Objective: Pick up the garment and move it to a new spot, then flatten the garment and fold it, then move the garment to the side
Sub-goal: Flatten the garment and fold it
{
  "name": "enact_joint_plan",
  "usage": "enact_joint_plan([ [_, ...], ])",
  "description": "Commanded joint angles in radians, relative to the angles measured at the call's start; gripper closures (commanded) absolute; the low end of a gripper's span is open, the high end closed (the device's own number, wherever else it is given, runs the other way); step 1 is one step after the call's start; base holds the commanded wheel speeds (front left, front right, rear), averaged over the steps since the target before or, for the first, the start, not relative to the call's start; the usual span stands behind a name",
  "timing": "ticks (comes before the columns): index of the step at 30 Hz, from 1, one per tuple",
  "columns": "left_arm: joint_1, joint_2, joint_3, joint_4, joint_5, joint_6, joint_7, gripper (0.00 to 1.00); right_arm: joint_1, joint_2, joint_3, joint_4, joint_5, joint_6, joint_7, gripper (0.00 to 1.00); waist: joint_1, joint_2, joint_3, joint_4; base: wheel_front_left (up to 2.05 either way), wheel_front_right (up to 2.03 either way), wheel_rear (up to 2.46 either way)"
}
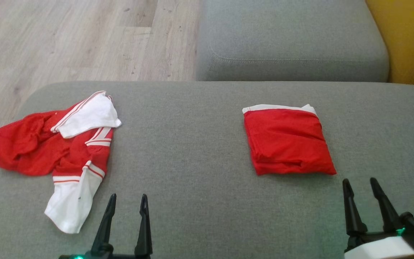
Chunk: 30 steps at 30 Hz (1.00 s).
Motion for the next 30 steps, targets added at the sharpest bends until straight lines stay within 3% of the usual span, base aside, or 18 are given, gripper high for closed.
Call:
enact_joint_plan([
  [1, -0.036, -0.003, 0.038, -0.026, 0.01, -0.005, -0.005, 0.0, -0.031, -0.01, 0.007, -0.039, -0.016, 0.007, -0.011, 0.0, 0.0, -0.0001, -0.003, 0.001, 0.0, 0.0, 0.0],
  [30, -0.05, -0.003, 0.051, 0.017, 0.027, -0.009, -0.005, 0.0, -0.022, 0.01, 0.011, -0.008, -0.03, 0.007, -0.011, 0.0, 0.0, -0.0001, -0.007, -0.018, 0.0, 0.0, 0.0],
])
